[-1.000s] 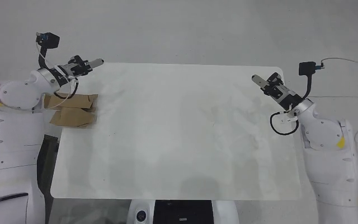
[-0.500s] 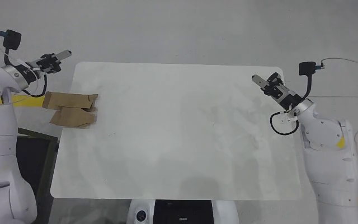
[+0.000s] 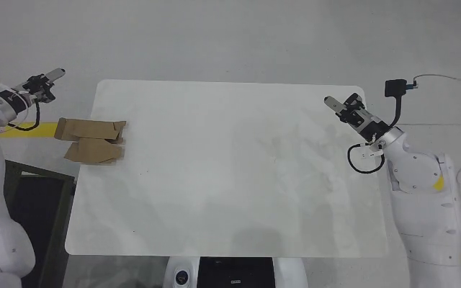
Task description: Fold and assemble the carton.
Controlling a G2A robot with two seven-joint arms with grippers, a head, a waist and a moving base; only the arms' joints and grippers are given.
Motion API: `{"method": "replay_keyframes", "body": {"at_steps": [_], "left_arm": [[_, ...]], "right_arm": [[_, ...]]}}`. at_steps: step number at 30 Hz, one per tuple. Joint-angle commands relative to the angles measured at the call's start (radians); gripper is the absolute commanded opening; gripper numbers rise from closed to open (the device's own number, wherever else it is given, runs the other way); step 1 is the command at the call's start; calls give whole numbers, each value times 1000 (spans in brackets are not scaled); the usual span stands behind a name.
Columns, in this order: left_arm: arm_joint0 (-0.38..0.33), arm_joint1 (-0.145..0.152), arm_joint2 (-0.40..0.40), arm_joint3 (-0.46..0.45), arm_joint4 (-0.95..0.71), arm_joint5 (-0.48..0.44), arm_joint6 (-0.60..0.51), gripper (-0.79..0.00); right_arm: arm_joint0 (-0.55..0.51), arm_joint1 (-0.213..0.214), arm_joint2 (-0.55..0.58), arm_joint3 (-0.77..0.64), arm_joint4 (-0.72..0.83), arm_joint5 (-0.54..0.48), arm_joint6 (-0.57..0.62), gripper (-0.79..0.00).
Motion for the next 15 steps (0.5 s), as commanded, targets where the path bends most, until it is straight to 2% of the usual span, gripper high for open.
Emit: {"method": "replay_keyframes", "body": {"at_steps": [1,8,15], "left_arm": [[-16,8,0,47,21,7,14,0],[-62,33,1,175,70,-4,54,0],[-82,45,55,265,168,-19,33,0]], "right_arm": [[0,0,0,0,0,0,0,0],[0,0,0,0,0,0,0,0],[0,0,0,0,0,0,0,0]]}}
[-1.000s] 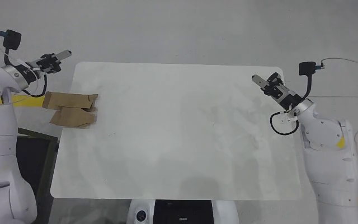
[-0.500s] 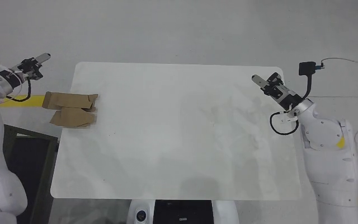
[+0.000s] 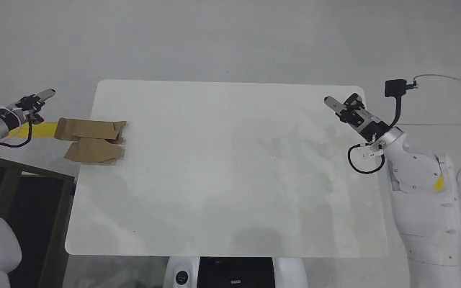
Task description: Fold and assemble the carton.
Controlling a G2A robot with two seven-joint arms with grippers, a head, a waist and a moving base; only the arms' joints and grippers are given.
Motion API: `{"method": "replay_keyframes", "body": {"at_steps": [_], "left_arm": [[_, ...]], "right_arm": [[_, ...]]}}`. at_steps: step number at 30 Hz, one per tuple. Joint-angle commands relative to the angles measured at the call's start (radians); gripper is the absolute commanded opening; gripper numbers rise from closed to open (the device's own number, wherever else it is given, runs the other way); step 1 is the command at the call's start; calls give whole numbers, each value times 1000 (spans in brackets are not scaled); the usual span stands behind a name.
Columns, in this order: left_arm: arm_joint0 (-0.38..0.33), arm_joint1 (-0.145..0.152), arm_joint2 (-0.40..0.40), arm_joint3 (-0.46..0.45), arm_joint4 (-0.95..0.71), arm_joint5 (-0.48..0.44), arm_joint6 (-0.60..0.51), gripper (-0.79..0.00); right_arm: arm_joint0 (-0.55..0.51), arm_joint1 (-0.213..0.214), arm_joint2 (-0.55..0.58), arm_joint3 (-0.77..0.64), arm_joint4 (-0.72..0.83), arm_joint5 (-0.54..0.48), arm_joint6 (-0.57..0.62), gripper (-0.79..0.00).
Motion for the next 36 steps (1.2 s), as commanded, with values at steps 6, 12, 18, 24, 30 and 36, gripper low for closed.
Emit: {"method": "replay_keyframes", "body": {"at_steps": [6,12,18,24,30,36], "left_arm": [[-22,-6,55,72,60,25,-25,0],[-37,-21,85,121,53,41,-61,0],[-45,-20,101,142,58,53,-71,0],[-48,-21,114,154,55,68,-86,-785],[-50,-22,118,161,33,74,-89,-785],[-56,-13,108,158,-5,59,-85,-785]], "right_arm": [[0,0,0,0,0,0,0,0],[0,0,0,0,0,0,0,0],[0,0,0,0,0,0,0,0],[0,0,0,0,0,0,0,0],[0,0,0,0,0,0,0,0],[0,0,0,0,0,0,0,0]]}}
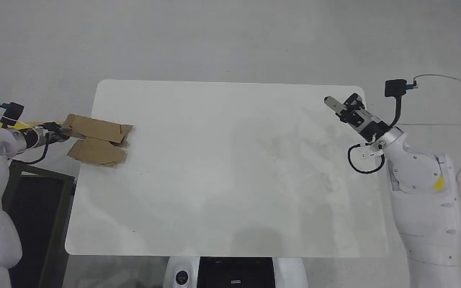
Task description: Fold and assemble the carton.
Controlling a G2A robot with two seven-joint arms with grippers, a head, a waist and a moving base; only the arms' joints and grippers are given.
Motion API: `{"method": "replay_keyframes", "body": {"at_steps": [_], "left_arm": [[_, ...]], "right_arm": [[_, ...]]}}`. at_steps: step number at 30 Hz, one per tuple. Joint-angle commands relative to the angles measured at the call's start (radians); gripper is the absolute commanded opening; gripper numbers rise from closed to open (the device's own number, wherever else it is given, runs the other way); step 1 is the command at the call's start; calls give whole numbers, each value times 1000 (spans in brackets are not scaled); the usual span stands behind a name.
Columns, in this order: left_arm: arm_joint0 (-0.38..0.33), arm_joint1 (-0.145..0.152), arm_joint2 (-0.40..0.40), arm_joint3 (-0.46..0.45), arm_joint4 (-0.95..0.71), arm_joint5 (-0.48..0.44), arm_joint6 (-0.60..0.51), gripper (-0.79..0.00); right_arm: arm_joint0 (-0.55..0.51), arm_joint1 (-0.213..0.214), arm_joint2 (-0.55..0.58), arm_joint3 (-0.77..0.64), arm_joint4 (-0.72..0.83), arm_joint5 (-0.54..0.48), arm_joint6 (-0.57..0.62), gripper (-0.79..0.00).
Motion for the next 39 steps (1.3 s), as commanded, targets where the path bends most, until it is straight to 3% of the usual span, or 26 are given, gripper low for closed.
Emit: {"method": "replay_keyframes", "body": {"at_steps": [1,10,18,27,39], "left_arm": [[-4,4,-5,-3,-16,-8,-3,-785],[-29,20,-50,-31,-142,-62,-35,-785],[-60,9,-79,-78,-299,-84,-76,-785],[-48,-77,4,-206,-457,-94,-120,-785],[-51,-170,151,-399,-665,-18,-191,-785]], "right_arm": [[0,0,0,0,0,0,0,0],[0,0,0,0,0,0,0,0],[0,0,0,0,0,0,0,0],[0,0,0,0,0,0,0,0],[0,0,0,0,0,0,0,0]]}}
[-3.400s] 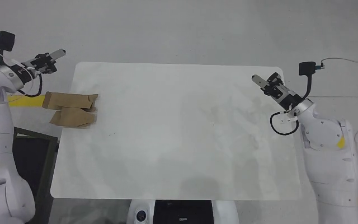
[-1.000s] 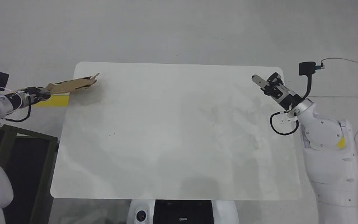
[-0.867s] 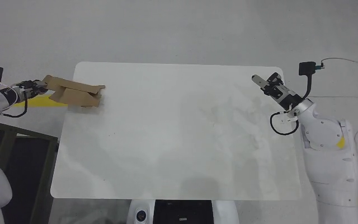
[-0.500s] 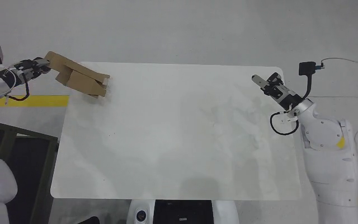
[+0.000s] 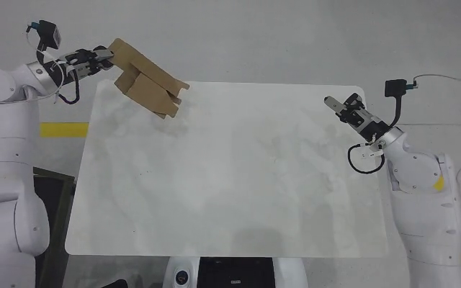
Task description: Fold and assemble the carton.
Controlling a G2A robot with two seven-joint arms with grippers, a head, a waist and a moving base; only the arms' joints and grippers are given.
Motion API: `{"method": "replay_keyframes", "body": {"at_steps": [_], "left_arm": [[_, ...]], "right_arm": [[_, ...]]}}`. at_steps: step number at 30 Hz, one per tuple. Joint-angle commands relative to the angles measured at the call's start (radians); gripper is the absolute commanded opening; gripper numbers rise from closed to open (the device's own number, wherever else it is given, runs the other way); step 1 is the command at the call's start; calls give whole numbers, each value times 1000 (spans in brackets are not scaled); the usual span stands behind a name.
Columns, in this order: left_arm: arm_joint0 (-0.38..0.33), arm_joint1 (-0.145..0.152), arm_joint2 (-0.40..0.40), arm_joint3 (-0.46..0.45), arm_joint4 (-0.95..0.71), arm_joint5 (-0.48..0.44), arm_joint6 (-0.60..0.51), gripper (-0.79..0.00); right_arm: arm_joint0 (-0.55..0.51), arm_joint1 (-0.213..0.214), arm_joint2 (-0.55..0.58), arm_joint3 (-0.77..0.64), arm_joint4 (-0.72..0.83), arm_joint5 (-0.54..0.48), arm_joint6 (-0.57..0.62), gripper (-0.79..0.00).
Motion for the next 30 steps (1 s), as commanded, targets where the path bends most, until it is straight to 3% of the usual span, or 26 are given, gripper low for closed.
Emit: {"method": "replay_keyframes", "body": {"at_steps": [1,11,23,30], "left_arm": [[-6,-11,24,-18,-20,5,0,-785],[-10,-58,160,-79,-23,-39,-7,-785],[49,-87,229,-138,-170,-74,-134,-785],[84,-86,253,-212,-186,-70,-194,-785]], "right_arm": [[0,0,0,0,0,0,0,0],[0,0,0,0,0,0,0,0],[-6,0,-4,-6,2,3,-3,0],[25,1,-73,7,152,-37,160,0]]}}
